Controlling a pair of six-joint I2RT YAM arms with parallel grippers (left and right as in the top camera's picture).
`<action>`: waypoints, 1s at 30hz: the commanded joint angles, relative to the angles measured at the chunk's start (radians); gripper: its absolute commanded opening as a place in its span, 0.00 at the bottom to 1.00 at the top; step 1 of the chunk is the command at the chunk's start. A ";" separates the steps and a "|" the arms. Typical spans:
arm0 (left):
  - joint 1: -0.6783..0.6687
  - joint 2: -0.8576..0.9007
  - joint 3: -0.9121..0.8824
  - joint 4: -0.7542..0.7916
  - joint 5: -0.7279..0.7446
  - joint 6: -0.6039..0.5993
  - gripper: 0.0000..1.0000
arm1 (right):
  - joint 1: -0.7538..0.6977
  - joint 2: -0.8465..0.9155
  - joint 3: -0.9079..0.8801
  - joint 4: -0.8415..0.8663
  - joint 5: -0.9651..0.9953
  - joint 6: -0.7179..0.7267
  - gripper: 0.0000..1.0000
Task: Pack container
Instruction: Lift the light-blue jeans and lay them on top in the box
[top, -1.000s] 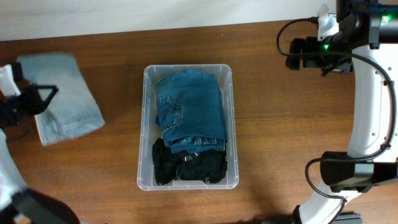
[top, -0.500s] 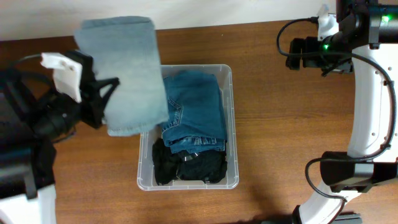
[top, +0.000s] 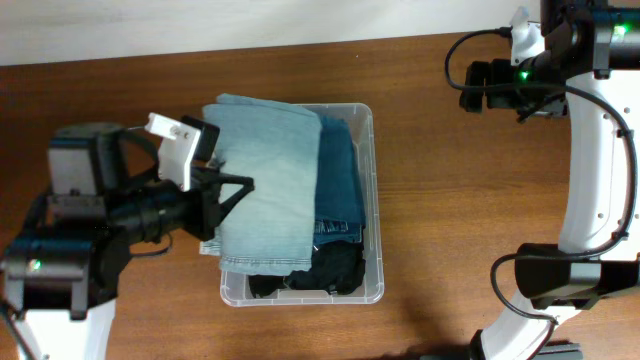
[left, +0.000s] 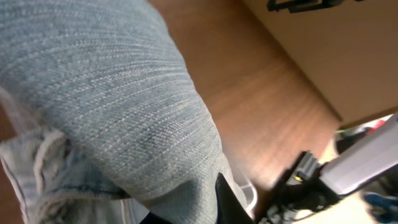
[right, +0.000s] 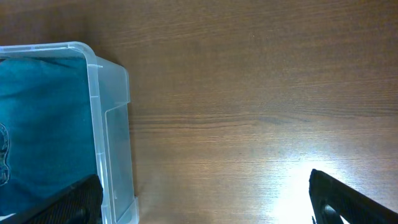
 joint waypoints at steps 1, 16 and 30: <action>-0.051 0.025 0.013 0.023 0.031 -0.135 0.01 | -0.002 -0.007 0.013 -0.006 0.006 0.005 0.99; -0.215 0.050 0.013 0.048 -0.026 -0.163 0.01 | -0.002 -0.007 0.013 -0.006 0.006 0.005 0.99; -0.269 0.197 -0.036 0.009 -0.205 -0.171 0.11 | -0.002 -0.007 0.013 -0.006 0.006 0.005 0.99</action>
